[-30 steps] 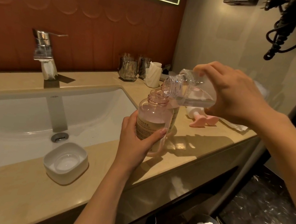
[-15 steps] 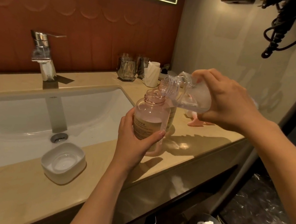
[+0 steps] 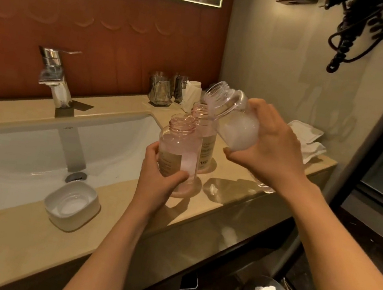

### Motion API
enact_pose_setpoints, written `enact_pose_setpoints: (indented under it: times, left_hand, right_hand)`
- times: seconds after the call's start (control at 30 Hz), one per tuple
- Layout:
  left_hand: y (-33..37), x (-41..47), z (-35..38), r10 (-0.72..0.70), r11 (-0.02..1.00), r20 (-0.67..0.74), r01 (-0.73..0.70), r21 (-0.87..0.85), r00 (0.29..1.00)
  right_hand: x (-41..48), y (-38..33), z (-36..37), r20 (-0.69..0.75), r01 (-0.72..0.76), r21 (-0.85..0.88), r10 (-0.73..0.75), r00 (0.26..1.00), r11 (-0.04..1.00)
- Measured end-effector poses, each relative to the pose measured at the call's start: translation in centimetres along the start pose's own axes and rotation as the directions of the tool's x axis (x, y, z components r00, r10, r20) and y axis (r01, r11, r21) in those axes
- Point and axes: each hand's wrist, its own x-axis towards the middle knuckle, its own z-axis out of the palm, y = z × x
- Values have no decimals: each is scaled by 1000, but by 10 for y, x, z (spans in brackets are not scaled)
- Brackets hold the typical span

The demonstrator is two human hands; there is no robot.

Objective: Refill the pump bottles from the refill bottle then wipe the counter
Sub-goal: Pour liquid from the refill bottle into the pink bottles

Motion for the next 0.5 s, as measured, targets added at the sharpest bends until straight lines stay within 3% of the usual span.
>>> enact_pose_setpoints:
  times: [0.23,0.5]
  left_hand:
    - [2,0,7,69,952,-83,-41,302,994]
    - [1,-1,-2,6,979,-26,-1,205,1000]
  right_hand:
    - [-6,5,-7,-73,-119,287,146,987,951]
    - [-12,16,-3,-92,-195,530,284,954,825]
